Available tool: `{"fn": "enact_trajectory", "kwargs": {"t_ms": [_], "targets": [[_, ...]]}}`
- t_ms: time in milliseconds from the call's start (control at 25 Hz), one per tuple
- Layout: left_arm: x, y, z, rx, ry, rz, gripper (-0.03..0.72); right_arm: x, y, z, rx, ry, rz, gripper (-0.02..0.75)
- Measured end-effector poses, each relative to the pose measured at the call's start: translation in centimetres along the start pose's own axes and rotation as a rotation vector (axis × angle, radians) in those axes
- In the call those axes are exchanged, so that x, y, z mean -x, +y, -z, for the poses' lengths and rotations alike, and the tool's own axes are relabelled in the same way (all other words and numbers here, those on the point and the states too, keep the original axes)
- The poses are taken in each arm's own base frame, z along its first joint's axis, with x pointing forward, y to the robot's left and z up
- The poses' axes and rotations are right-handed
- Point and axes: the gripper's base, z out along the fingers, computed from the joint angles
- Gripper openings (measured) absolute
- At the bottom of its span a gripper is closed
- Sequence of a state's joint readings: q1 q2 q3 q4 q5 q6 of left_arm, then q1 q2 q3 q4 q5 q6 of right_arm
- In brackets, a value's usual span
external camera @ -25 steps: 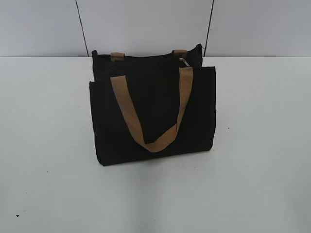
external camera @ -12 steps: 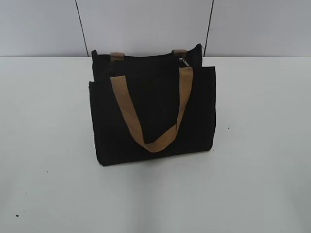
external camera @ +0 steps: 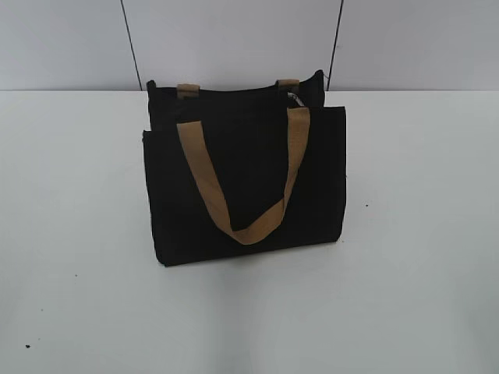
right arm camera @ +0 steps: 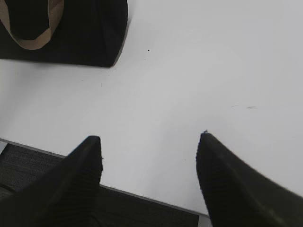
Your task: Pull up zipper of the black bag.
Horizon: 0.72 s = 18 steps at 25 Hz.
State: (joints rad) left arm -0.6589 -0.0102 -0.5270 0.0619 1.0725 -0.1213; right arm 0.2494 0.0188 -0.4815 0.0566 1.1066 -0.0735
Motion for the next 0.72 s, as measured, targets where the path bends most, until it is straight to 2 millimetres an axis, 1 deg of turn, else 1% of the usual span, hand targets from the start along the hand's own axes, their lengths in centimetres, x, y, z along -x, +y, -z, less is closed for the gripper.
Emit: {"fn": "enact_trajectory", "kwargs": {"t_ms": [200, 440, 560, 720], "targets": [[-0.01, -0.02, 0.01, 0.016, -0.001, 0.008, 0.303, 0.0, 0.0, 0.0, 0.0, 0.0, 0.0, 0.481], [-0.03, -0.17, 0.07, 0.145, -0.011, 0.069, 0.272, 0.02, 0.01, -0.02, -0.032, 0.0, -0.02, 0.481], [-0.05, -0.25, 0.09, 0.213, -0.015, 0.102, 0.251, -0.12, 0.05, 0.2, -0.064, -0.018, -0.037, 0.481], [-0.06, -0.35, 0.11, 0.296, -0.022, 0.142, 0.242, -0.16, 0.11, 0.25, -0.122, -0.025, -0.072, 0.481]]}}
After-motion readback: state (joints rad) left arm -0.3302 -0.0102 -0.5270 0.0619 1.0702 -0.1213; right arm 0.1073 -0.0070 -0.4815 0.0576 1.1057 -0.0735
